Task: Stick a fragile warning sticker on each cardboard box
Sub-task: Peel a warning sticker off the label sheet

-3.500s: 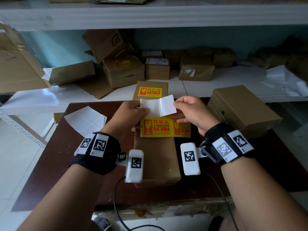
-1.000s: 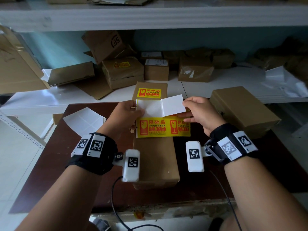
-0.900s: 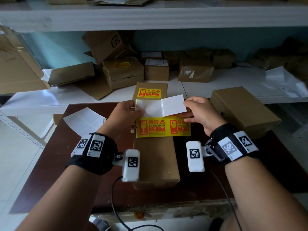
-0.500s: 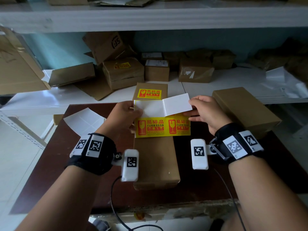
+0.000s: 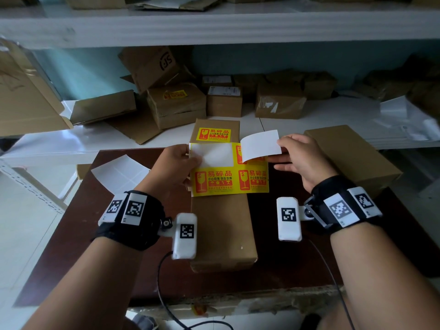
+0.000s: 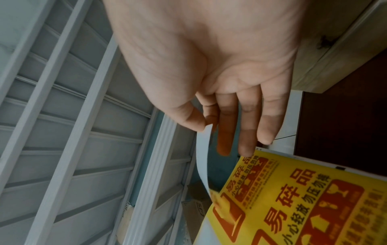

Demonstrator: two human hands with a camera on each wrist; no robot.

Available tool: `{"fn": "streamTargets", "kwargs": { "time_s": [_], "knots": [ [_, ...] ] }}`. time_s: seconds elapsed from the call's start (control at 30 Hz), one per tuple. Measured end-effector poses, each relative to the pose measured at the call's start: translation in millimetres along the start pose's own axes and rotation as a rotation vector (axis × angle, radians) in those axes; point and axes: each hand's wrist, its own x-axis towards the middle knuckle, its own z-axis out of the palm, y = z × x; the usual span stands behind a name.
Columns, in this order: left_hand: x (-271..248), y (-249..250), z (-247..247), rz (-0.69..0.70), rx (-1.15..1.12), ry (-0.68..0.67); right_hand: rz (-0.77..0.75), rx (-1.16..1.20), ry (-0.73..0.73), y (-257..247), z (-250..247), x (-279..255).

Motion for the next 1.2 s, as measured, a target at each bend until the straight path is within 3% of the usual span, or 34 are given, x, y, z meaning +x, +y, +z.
{"fn": "streamTargets", "kwargs": {
  "time_s": [0.37,0.67,0.83,1.0,1.13,1.2],
  "knots": [
    [5.8,-5.9,-2.5,-0.010,-0.110,0.066,-0.129,0.146,0.027,-7.6,5.8,-5.7],
    [19.8,-22.6,-28.0,-0.063,-0.449,0.283,-0.139,0.112,-0.062,-8.3,35.5,-12.6],
    [29.9,-39.9,-55.3,-0.065,-0.525,0.413,-0.144,0.095,-0.087,-10.4,46.5,-15.3],
    [40.8,-85.6,-84.8,-0.220,-0.584,0.549,-0.151,0.062,-0.102,-9.6,51.8,-17.4],
    [38.9,-125.4,-90.2,-0.398,-0.252,0.411,-0.148,0.037,-0.105,-11.8,56.5,-19.5],
    [39.7,-137.0,-88.0,-0.417,-0.159,0.430,-0.143,0.018,-0.110,-12.0,60.7,-20.3]
  ]
}}
